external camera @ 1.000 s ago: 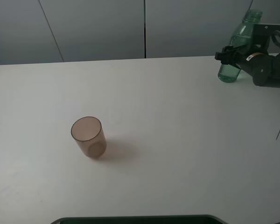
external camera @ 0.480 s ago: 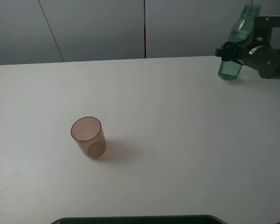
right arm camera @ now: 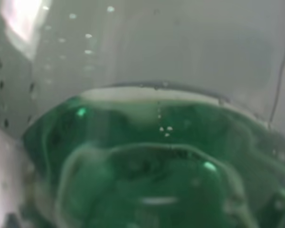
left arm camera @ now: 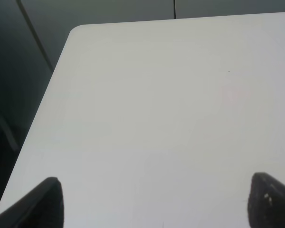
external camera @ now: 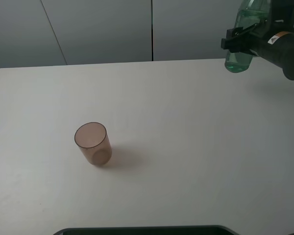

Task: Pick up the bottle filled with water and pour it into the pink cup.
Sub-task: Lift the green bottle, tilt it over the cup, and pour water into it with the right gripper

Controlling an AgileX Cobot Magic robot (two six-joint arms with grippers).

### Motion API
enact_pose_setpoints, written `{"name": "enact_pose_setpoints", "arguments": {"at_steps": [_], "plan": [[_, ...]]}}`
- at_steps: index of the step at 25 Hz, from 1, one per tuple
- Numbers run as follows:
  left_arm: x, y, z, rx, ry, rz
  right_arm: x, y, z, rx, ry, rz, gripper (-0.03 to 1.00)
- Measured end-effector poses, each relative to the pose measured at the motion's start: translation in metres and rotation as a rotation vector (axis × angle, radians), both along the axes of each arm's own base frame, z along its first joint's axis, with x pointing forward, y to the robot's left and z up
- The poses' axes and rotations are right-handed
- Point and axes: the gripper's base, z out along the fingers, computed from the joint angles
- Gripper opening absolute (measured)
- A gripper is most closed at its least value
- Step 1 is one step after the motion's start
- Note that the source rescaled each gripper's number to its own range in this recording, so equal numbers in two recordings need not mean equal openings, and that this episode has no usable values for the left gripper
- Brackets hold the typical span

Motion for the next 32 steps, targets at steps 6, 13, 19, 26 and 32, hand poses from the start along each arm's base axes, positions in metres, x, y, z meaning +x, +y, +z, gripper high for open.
{"name": "enact_pose_setpoints", "arguments": {"at_steps": [6, 13, 19, 26, 32], "plan": [[0.000, 0.000, 0.000, 0.000, 0.000, 0.000, -0.036, 0.040, 0.016, -0.053, -0.038, 0.105, 0.03], [0.000, 0.000, 0.000, -0.002, 0.000, 0.001, -0.082, 0.082, 0.020, -0.137, -0.047, 0.243, 0.03], [0.000, 0.000, 0.000, -0.002, 0.000, 0.001, -0.110, 0.112, 0.016, -0.207, -0.032, 0.353, 0.03], [0.000, 0.000, 0.000, -0.002, 0.000, 0.001, -0.132, 0.134, 0.014, -0.344, -0.058, 0.459, 0.03], [0.000, 0.000, 0.000, -0.002, 0.000, 0.001, -0.131, 0.139, -0.002, -0.448, -0.035, 0.489, 0.03]]}}
